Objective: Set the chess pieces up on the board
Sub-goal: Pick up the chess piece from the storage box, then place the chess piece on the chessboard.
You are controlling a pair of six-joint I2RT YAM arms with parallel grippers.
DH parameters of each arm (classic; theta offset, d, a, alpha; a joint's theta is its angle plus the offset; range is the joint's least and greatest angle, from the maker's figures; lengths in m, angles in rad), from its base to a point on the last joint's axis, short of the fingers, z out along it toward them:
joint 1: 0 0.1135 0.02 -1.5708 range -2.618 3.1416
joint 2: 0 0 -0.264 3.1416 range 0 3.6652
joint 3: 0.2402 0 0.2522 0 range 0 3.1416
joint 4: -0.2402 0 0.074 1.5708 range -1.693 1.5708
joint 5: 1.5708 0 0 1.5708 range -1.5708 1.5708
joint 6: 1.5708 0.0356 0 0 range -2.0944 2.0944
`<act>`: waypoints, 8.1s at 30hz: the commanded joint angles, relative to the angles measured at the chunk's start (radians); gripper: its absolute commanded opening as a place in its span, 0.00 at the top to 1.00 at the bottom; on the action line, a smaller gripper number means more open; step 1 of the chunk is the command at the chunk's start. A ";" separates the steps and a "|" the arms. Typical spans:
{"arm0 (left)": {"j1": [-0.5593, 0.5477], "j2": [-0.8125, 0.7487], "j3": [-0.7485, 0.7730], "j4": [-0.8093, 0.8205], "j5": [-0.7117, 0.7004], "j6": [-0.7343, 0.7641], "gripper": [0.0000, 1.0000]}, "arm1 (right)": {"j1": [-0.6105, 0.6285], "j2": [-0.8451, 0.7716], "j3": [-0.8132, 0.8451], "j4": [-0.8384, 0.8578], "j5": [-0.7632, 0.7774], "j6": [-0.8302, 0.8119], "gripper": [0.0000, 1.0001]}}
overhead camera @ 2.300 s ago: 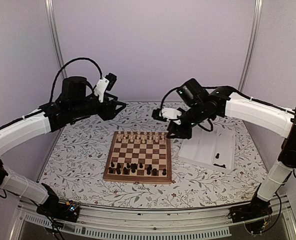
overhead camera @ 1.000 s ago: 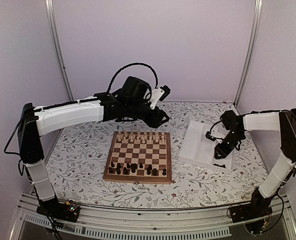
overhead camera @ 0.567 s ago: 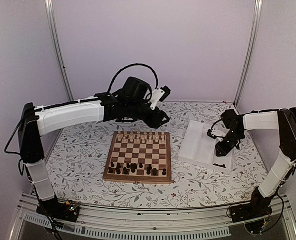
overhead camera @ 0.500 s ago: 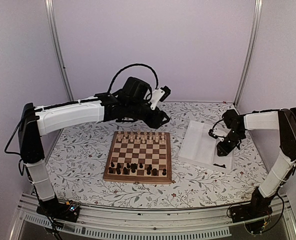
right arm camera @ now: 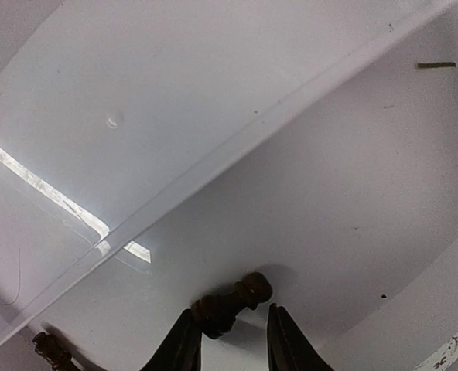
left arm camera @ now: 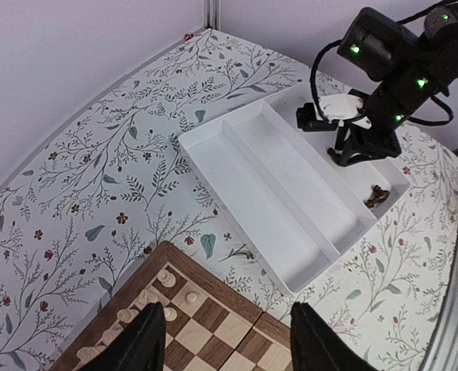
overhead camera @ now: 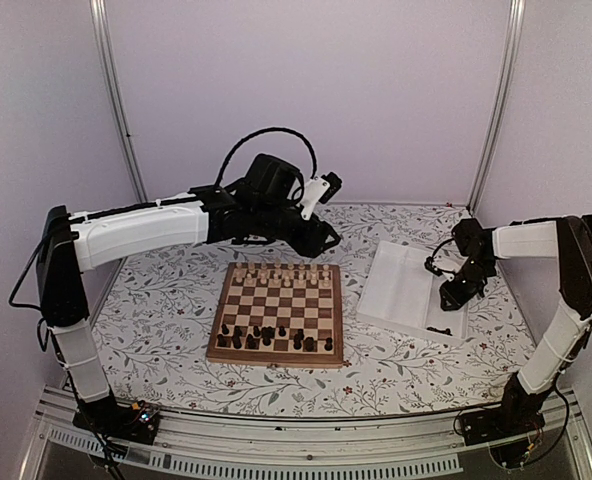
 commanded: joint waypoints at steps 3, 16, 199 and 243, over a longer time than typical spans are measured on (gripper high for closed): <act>-0.003 -0.001 -0.002 -0.010 0.000 -0.001 0.43 | -0.036 0.012 0.038 0.006 0.059 0.016 0.71; -0.003 0.024 0.027 -0.040 0.005 0.027 0.43 | -0.077 0.083 0.141 -0.068 -0.141 0.052 0.62; -0.050 0.440 0.097 0.816 0.744 -0.733 0.47 | 0.203 -0.225 0.212 -0.261 -0.679 -0.201 0.90; 0.007 -0.059 -0.225 0.152 0.156 0.034 0.95 | 0.131 -0.403 0.005 -0.100 -0.522 -0.131 0.49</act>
